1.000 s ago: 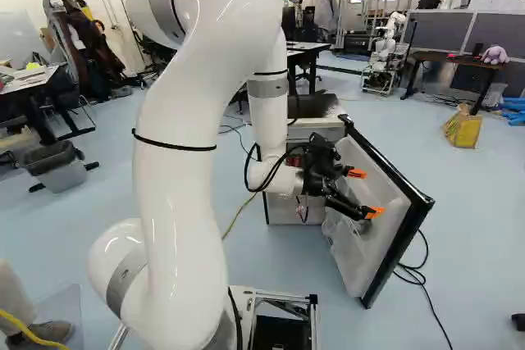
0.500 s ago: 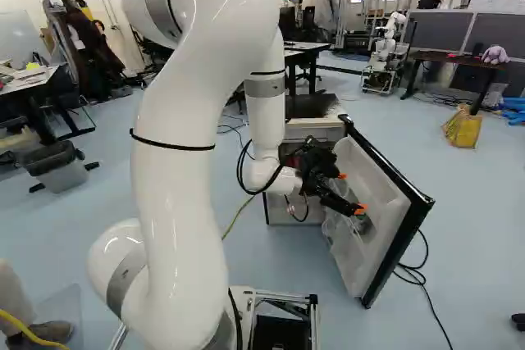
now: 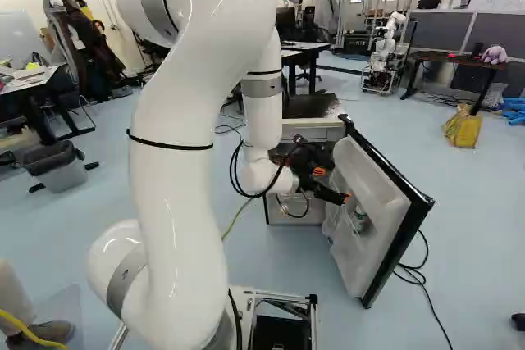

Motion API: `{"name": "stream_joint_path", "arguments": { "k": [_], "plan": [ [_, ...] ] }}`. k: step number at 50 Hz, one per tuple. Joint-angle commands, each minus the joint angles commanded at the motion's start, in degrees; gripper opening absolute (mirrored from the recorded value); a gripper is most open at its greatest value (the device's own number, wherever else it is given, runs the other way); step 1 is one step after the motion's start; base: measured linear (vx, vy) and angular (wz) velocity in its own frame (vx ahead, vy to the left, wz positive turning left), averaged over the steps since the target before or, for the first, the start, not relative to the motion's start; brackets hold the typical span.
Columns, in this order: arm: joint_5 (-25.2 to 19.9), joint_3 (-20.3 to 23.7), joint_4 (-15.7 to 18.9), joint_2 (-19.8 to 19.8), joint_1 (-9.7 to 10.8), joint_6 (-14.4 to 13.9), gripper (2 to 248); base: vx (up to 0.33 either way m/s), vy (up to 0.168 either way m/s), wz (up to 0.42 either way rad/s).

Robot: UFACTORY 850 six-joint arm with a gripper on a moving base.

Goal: Grab a drink from the fridge

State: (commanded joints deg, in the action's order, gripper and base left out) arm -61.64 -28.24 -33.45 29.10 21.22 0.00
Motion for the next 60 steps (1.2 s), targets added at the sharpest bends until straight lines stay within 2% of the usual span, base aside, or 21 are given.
{"name": "stream_joint_path", "arguments": {
  "k": [60],
  "plan": [
    [7.6,1.8,36.2,-1.2,-0.7,0.0,247,0.000,0.000,0.000]
  ]
}}
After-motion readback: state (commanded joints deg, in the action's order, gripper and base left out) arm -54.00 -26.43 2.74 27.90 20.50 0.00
